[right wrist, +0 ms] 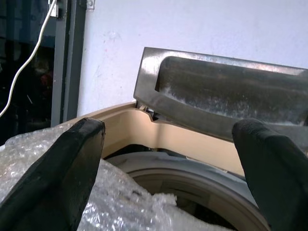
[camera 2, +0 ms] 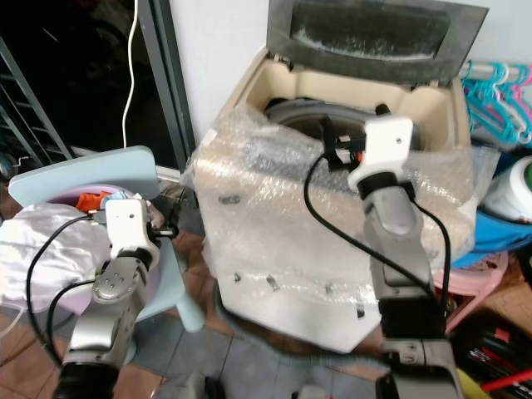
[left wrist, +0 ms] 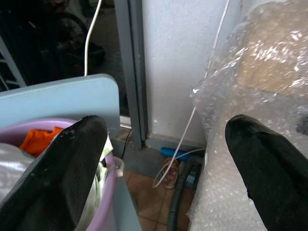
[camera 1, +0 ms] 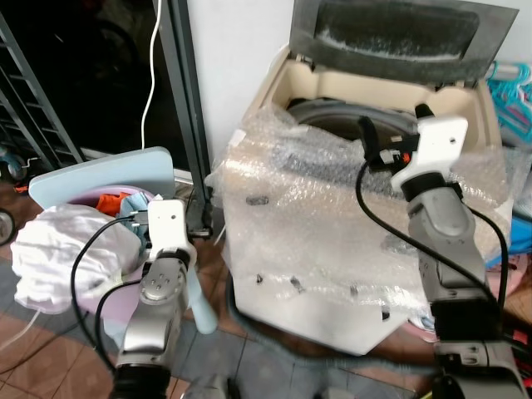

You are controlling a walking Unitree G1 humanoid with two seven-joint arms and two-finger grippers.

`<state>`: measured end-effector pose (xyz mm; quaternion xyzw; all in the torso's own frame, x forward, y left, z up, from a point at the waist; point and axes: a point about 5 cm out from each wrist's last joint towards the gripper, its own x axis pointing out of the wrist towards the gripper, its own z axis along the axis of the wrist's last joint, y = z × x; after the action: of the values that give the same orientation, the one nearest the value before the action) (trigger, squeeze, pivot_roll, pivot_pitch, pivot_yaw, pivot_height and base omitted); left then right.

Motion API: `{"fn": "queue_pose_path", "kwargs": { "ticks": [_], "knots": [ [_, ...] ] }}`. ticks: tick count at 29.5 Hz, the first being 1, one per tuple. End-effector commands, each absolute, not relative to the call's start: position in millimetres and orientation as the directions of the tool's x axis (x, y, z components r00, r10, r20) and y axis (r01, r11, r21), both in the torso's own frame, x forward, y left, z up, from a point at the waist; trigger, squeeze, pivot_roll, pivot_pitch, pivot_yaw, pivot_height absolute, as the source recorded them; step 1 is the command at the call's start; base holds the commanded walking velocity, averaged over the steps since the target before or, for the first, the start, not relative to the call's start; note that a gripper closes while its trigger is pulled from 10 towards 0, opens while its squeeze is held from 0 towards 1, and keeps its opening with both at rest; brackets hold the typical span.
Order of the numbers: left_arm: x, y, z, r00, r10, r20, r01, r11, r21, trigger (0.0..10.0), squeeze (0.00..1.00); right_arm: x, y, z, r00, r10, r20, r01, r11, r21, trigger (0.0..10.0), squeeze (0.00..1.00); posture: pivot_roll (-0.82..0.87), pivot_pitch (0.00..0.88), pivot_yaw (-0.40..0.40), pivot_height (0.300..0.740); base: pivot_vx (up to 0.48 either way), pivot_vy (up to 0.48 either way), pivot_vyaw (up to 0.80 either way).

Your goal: Clothes washing

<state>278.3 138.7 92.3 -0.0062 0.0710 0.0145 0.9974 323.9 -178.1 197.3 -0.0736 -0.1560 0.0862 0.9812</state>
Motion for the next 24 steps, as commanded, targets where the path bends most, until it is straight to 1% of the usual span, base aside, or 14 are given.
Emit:
{"fn": "queue_pose_path", "kwargs": {
  "ticks": [1,4,5,6,7,10,11,14,16,20,22,24],
  "knots": [
    [277,132,97,0.994,-0.004,-0.113,0.004,1.0,-0.004,10.0,0.0,319,-176,188,0.945,0.201,0.257,-0.166,0.974,-0.152,10.0,0.0,-0.08,0.0,0.022,0.74,0.0,0.48,0.0],
    [276,131,97,0.994,-0.01,-0.11,0.011,1.0,0.003,10.0,0.0,316,-174,184,0.948,0.206,0.242,-0.177,0.975,-0.136,10.0,0.0,-0.08,0.0,0.022,0.74,0.0,0.48,0.0],
    [275,131,97,0.994,-0.015,-0.105,0.016,1.0,0.01,10.0,0.0,312,-172,179,0.956,0.187,0.227,-0.17,0.981,-0.09,10.0,0.0,-0.08,0.0,0.021,0.74,0.0,0.48,0.0],
    [275,131,97,0.995,-0.021,-0.101,0.022,1.0,0.017,10.0,0.0,308,-171,172,0.971,0.144,0.192,-0.147,0.989,0.0,10.0,0.0,-0.08,0.0,0.02,0.74,0.0,0.48,0.0],
    [275,131,96,0.995,-0.022,-0.101,0.023,1.0,0.018,10.0,0.0,306,-169,170,0.974,0.135,0.183,-0.14,0.99,0.018,10.0,0.0,-0.08,0.0,0.021,0.74,0.0,0.48,0.0],
    [275,132,95,0.994,-0.022,-0.103,0.024,1.0,0.018,10.0,0.0,303,-165,167,0.974,0.146,0.176,-0.15,0.989,0.009,10.0,0.0,-0.08,0.0,0.021,0.74,0.0,0.48,0.0],
    [275,132,95,0.994,-0.019,-0.105,0.021,1.0,0.021,10.0,0.0,299,-159,164,0.972,0.162,0.169,-0.165,0.986,0.009,10.0,0.0,-0.08,0.0,0.022,0.74,0.0,0.48,0.0],
    [275,133,94,0.994,-0.018,-0.106,0.02,1.0,0.023,10.0,0.0,298,-157,162,0.973,0.166,0.162,-0.171,0.985,0.016,10.0,0.0,-0.08,0.0,0.021,0.74,0.0,0.48,0.0],
    [275,133,93,0.993,-0.021,-0.119,0.021,1.0,0.002,10.0,0.0,296,-153,159,0.975,0.17,0.146,-0.176,0.984,0.033,10.0,0.0,-0.08,0.0,0.021,0.74,0.0,0.48,0.8],
    [274,134,94,0.994,-0.009,-0.105,0.01,1.0,0.016,10.0,0.0,295,-152,158,0.977,0.168,0.133,-0.176,0.983,0.048,10.0,0.0,-0.08,0.0,0.019,0.74,0.0,0.48,0.8],
    [274,135,98,0.997,-0.001,-0.074,0.004,0.999,0.037,10.0,0.0,295,-152,158,0.978,0.17,0.124,-0.177,0.983,0.053,10.0,0.0,-0.07,0.0,0.018,0.74,0.0,0.0,0.8],
    [273,136,98,0.998,-0.005,-0.069,0.006,1.0,0.016,10.0,0.0,296,-151,158,0.978,0.17,0.119,-0.178,0.983,0.054,10.0,0.0,-0.07,0.0,0.016,0.74,0.0,0.0,0.8]
  ]
}}
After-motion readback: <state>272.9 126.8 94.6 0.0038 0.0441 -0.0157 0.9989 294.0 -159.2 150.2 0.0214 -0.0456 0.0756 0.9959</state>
